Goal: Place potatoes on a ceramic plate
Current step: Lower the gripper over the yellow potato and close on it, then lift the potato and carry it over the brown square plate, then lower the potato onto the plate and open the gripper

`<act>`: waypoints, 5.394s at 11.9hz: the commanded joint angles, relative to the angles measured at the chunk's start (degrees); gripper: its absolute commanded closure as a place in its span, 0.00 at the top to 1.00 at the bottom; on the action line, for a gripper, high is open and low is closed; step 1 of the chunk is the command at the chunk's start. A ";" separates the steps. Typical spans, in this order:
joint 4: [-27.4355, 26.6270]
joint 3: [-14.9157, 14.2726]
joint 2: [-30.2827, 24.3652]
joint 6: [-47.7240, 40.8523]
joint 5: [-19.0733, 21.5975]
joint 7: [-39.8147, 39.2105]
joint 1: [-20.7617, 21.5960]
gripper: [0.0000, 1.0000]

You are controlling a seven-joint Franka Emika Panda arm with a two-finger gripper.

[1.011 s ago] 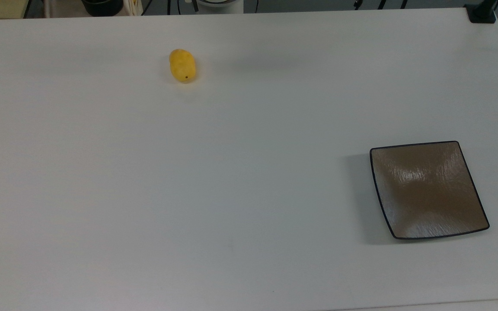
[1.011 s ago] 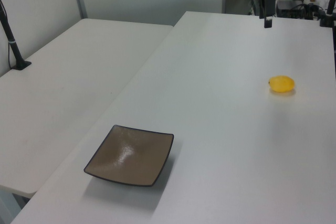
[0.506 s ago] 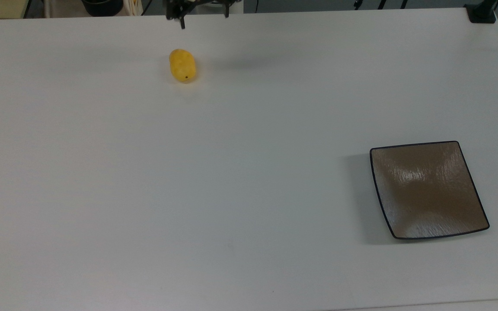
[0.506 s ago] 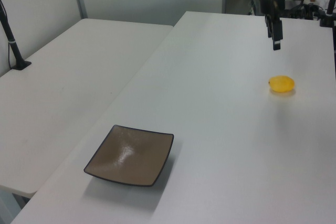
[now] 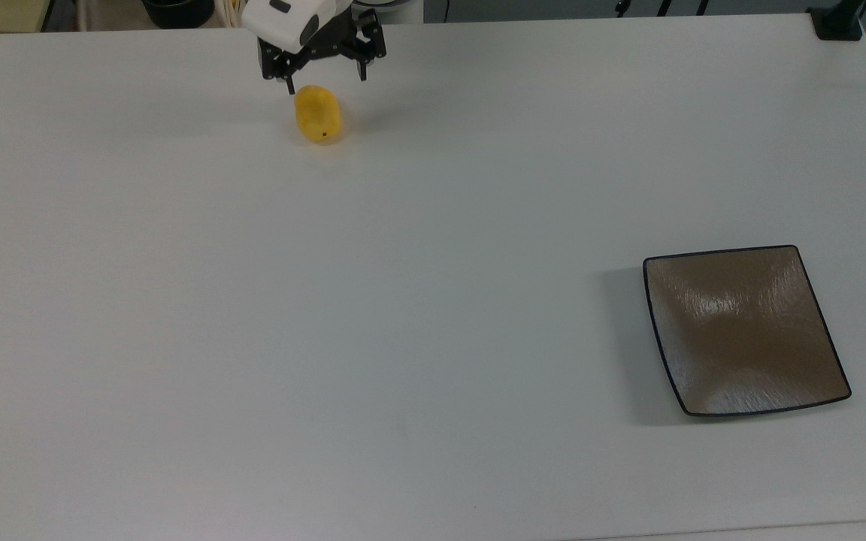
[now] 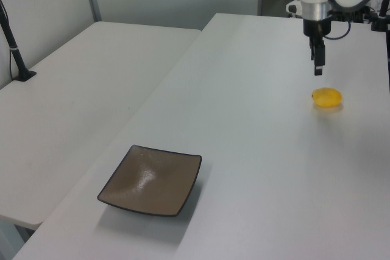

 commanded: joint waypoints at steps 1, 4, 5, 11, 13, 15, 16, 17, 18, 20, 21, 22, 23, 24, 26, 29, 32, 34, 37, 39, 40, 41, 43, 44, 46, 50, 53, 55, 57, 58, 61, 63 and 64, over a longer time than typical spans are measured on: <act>-7.59 -0.22 -0.36 9.35 -0.50 -0.83 -0.70 1.00; -11.82 -0.22 -0.19 14.04 -1.29 -0.92 -1.32 1.00; -13.23 -0.22 -0.36 16.84 -2.77 -0.92 -1.32 1.00; -20.09 -0.48 0.16 26.34 -6.83 -0.92 -3.42 1.00; -21.93 -0.49 1.13 31.08 -6.83 -0.92 -4.22 1.00; -22.30 -0.49 1.31 32.51 -6.83 -0.83 -4.40 0.81; -22.21 -0.57 1.22 32.34 -6.83 -0.83 -4.57 0.61; -22.30 -0.75 1.13 32.16 -6.83 -0.83 -4.57 0.34; -22.21 -0.84 0.96 32.07 -6.74 -0.74 -4.57 0.17; -21.69 -0.92 0.17 29.89 -6.48 -0.22 -4.57 0.00; -21.07 -0.92 -0.62 28.22 -6.39 0.14 -4.57 0.00; -19.59 -0.92 -1.24 25.33 -6.30 0.92 -3.96 0.00; -16.09 -0.92 -1.33 20.95 -6.21 1.97 -3.17 0.00; -13.27 -0.84 -1.24 17.78 -6.13 2.33 -2.56 0.00; -5.03 -0.75 -0.63 10.13 -5.60 2.78 -0.01 0.00; 14.62 -0.57 6.63 -7.93 -0.96 2.86 3.85 0.00; 31.46 -0.57 14.30 -17.06 2.21 8.64 7.98 0.01; 37.35 -0.49 18.07 -16.54 3.80 13.30 10.36 0.01; 43.87 -0.05 23.71 -11.12 4.68 21.46 15.97 0.01; 43.80 0.04 26.78 1.34 4.25 32.08 20.54 0.01; 44.06 0.04 28.45 6.71 4.07 34.74 22.30 0.00; 44.15 0.04 29.60 11.81 4.07 36.77 24.24 0.00; 44.24 0.04 32.76 22.53 4.07 38.98 26.44 0.01; 44.24 0.04 33.99 26.41 4.07 38.99 27.06 0.00; 44.24 0.04 37.76 37.03 4.07 38.99 29.34 0.01; 44.15 0.22 45.06 50.76 3.63 38.90 31.64 0.04; 44.24 0.22 48.41 56.85 3.10 38.72 31.73 0.10; 44.15 0.22 50.25 58.78 2.05 38.72 31.73 0.22; 43.80 0.22 50.53 59.49 1.87 38.72 31.73 0.78; 43.62 0.22 50.53 59.49 1.52 38.72 31.73 0.84; 43.36 0.22 50.26 59.49 0.82 38.81 31.73 1.00; 42.75 0.22 49.30 59.41 0.90 38.81 31.64 1.00; 41.61 0.22 47.73 59.23 0.91 38.72 31.46 1.00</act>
